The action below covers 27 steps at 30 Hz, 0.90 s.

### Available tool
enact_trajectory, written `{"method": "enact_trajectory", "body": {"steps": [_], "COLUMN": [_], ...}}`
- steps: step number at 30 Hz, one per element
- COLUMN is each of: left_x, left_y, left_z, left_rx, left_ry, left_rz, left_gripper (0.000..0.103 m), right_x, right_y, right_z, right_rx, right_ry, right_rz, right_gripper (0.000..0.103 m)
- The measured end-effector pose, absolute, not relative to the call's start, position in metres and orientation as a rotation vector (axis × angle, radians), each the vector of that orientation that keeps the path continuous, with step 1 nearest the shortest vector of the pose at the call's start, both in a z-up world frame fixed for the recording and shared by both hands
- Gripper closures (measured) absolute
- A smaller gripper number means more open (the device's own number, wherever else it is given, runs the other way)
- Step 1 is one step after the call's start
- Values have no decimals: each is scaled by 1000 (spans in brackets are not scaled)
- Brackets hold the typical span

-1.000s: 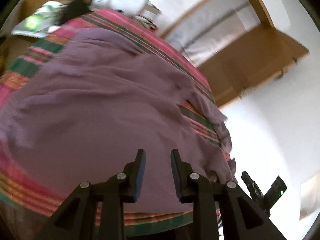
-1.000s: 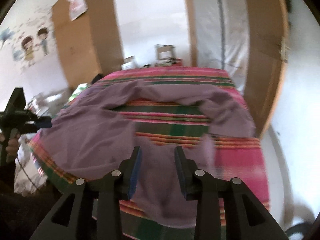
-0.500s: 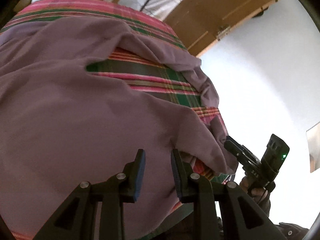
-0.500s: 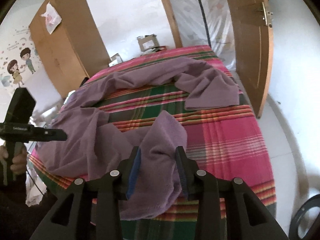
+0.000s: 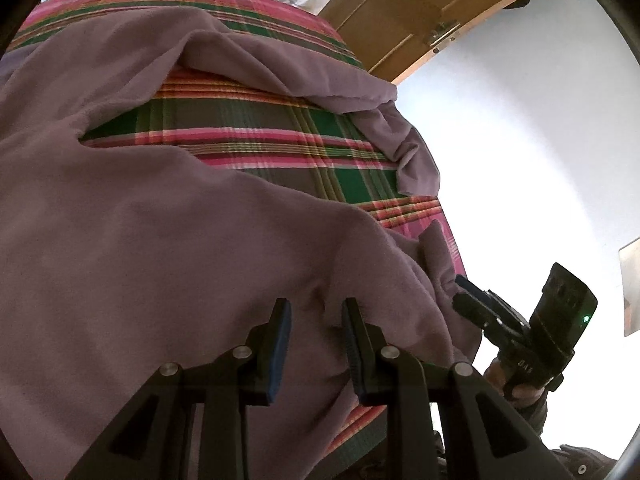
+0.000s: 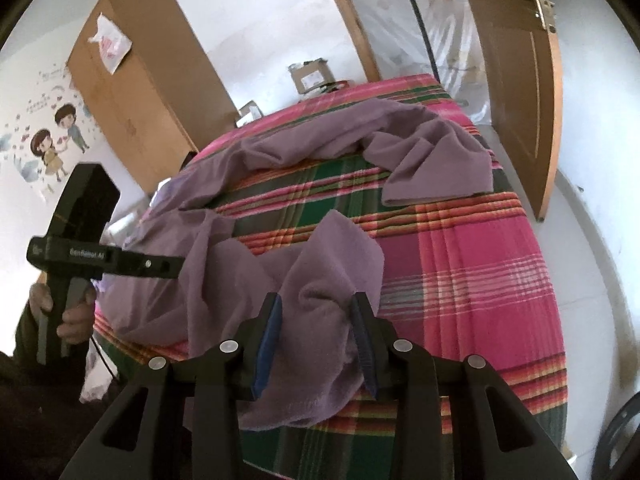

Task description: Fold clothes

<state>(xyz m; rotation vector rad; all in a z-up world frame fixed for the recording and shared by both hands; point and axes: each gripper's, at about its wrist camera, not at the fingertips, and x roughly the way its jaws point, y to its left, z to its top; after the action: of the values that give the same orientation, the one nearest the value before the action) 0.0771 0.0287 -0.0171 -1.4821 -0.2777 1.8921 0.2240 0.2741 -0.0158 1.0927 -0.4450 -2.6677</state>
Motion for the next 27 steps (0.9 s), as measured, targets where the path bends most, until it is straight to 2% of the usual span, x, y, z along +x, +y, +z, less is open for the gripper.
{"method": "enact_trajectory", "body": {"steps": [6, 8, 9, 11, 27], "left_x": [77, 76, 75, 75, 62], "left_y": [38, 41, 42, 43, 68], "left_z": [-21, -21, -21, -20, -8], "left_rx": [-1502, -1505, -1508, -1504, -1462], "left_ry": [-248, -243, -242, -243, -271], "left_rz": [1866, 1855, 1850, 1840, 1806], "left_gripper": [77, 77, 77, 77, 77], "right_x": [226, 227, 228, 229, 245], "right_y": [277, 279, 280, 283, 315], "right_z": [-13, -11, -10, -8, 35], "right_rx": [1088, 1079, 1075, 1067, 897], "right_ry": [-447, -453, -457, -463, -493], "right_rz": [-2678, -2685, -2689, -2696, -2932], "right_gripper": [66, 79, 90, 93, 95]}}
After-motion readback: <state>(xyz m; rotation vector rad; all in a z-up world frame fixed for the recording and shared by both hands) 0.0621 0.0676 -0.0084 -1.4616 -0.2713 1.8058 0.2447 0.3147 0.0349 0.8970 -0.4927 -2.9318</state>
